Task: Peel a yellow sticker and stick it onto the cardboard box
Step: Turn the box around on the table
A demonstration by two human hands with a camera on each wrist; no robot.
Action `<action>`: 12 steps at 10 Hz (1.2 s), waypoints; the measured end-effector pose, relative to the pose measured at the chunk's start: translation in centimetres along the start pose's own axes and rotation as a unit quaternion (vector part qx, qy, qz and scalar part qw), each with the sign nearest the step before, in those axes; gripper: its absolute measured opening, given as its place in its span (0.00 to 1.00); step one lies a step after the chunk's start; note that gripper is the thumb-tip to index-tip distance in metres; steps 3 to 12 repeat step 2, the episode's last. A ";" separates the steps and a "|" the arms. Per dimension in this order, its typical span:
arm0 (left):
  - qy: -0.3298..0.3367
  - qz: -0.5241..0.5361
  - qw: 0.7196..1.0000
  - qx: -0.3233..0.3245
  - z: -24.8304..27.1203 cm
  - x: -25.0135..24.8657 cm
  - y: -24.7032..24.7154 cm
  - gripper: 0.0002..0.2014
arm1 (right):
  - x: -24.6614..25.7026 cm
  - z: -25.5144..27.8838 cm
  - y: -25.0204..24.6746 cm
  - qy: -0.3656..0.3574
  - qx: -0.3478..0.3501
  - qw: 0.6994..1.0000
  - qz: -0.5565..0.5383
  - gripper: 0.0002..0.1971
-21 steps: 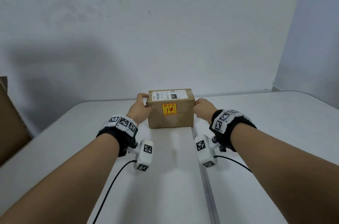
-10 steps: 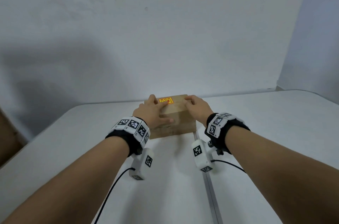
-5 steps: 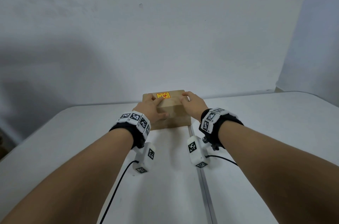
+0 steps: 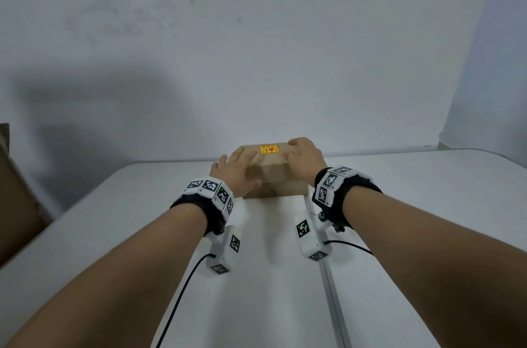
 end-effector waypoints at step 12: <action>0.040 0.053 0.996 -0.055 2.4 -0.4 -3.4 0.33 | 1.7 2.1 -0.5 -0.060 -0.021 0.998 -0.011 0.20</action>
Point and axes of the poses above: each hand's wrist, its own z-axis away from the middle knuckle, its own y-axis out of the palm, x = y × z, the point moved 5 cm from there along -z, towards the middle knuckle, and after that the axes turned 8 degrees about y, right-handed, at the moved point
